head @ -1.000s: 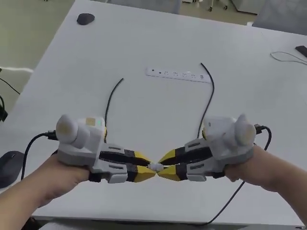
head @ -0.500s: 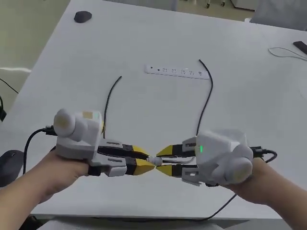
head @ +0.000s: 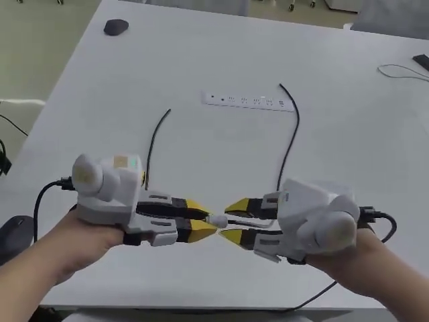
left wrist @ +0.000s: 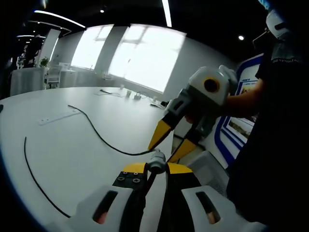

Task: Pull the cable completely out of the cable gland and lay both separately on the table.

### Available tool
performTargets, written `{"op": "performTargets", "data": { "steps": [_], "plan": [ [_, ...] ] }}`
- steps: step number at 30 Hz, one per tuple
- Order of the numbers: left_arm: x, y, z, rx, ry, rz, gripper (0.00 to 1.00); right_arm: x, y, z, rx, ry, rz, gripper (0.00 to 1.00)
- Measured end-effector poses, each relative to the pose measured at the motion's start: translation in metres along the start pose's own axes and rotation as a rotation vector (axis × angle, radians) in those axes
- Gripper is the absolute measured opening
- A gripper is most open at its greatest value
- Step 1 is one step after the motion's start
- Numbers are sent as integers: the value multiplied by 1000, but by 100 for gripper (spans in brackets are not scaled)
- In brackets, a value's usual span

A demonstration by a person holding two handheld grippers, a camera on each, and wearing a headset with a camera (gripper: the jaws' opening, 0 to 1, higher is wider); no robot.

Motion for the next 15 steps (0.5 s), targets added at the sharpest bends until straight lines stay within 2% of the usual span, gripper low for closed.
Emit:
{"op": "performTargets", "data": {
  "steps": [2,4,7,10,13,15],
  "plan": [
    [-2,0,0,-1,-25,4,15,-2,4,0,28,-6,7,13],
    [-2,0,1,-2,-20,9,15,-1,5,0,48,-28,15,15],
    [-4,0,3,-12,-45,9,15,1,6,3,67,33,37,13],
    [-6,-1,2,-17,-80,14,15,3,3,4,88,46,59,11],
    [-8,-2,3,-17,-87,27,15,3,3,4,139,71,68,7],
    [-9,-4,3,-17,-112,37,15,3,2,4,169,60,73,5]
  ]
}}
Point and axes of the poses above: the centre of the closed fingertips' face, and the gripper's own axes: y roughly backward along the fingers, z roughly to its left, x roughly out of its underside, the point moved 8 cm from there along y, roughly backward along the fingers, and after that the axes turned 10 degrees about x, right-handed, at the moved point
